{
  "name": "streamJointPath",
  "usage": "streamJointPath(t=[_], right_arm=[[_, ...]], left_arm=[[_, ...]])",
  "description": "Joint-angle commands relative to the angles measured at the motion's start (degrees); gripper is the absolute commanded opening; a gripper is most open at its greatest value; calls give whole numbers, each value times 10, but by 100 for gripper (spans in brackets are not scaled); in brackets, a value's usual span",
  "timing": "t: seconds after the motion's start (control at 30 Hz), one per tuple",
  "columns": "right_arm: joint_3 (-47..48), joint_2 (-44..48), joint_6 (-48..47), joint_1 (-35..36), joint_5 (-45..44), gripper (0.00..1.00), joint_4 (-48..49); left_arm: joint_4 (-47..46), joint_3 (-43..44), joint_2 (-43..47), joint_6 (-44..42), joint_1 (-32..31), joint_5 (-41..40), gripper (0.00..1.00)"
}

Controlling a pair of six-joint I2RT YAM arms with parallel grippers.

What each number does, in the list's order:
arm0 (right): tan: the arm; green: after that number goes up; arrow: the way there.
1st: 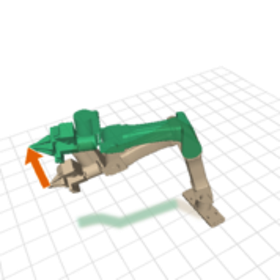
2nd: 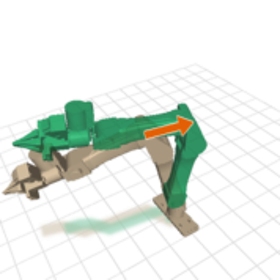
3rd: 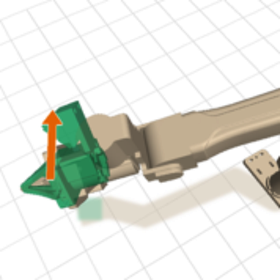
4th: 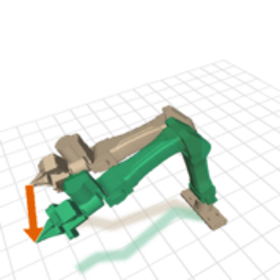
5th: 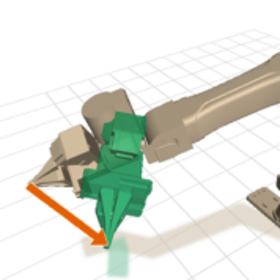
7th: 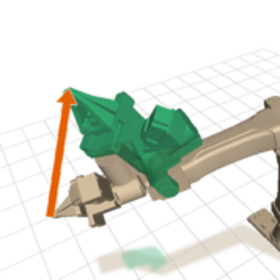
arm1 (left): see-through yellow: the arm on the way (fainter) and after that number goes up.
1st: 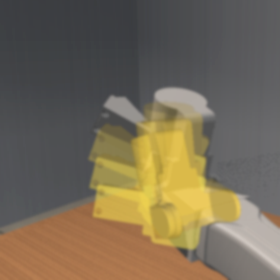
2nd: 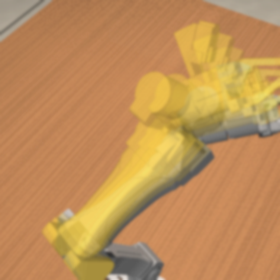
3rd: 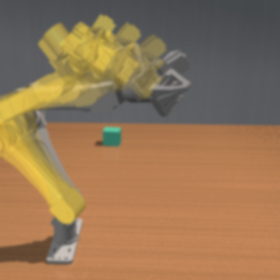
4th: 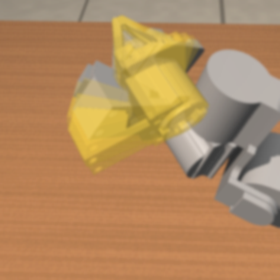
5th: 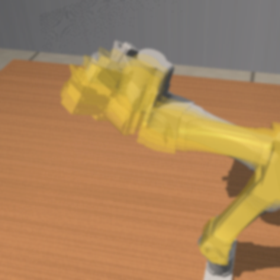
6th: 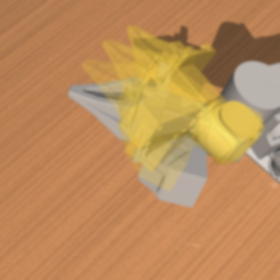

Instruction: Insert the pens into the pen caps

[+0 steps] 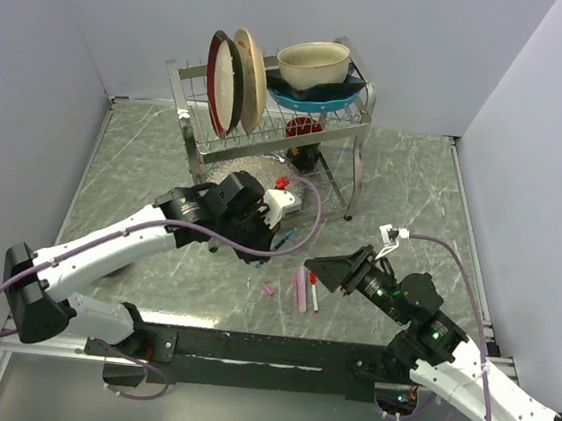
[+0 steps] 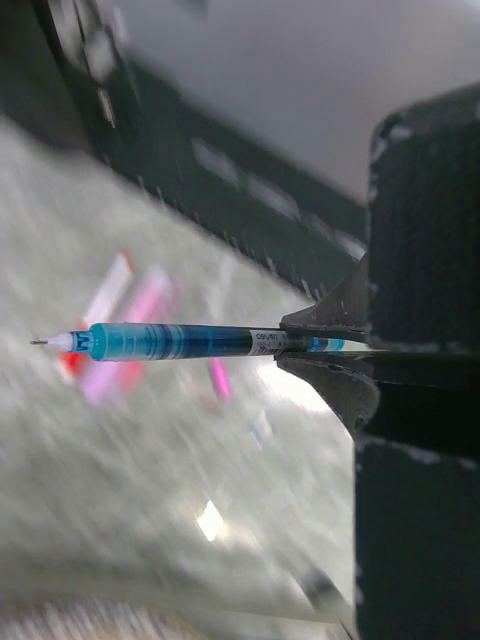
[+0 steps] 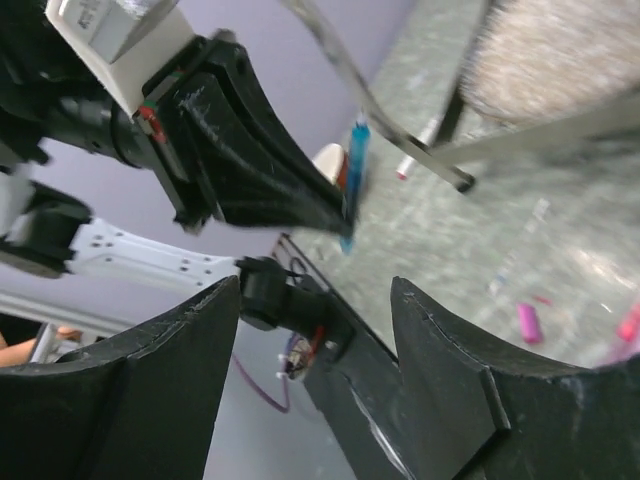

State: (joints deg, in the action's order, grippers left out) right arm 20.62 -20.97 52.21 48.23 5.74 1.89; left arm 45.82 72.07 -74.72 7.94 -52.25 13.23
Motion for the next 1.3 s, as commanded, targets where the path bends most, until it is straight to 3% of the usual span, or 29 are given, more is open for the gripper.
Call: streamJointPath(t=[0.0,0.23,0.5,0.7,0.83,1.0,1.13,1.17,1.2,1.27], right_arm=[[45,-41,-20,26,-10,70,80],[62,-78,-18,65,-74,63,94],[89,-134,-39,127,-137,56,118],[94,-152,-30,139,-165,42,146],[96,-153,-32,158,-188,20,146],[86,-147,-33,168,-217,2,155],[83,-142,-35,172,-226,0,152],[84,-139,-36,173,-227,0,150],[85,-137,-40,172,-230,0,144],[91,-126,-45,173,-240,0,129]], left_arm=[[-124,-26,42,101,-7,120,1],[-231,-78,96,160,-9,178,1],[-244,-79,104,176,-9,197,1],[-272,-98,120,189,-9,212,1],[-280,-109,133,196,-9,205,1],[-301,-120,145,205,-8,212,1],[-297,-119,146,204,-9,211,2],[-290,-117,146,204,-9,204,7],[-283,-115,147,207,-9,177,27],[-271,-113,154,212,-9,150,41]])
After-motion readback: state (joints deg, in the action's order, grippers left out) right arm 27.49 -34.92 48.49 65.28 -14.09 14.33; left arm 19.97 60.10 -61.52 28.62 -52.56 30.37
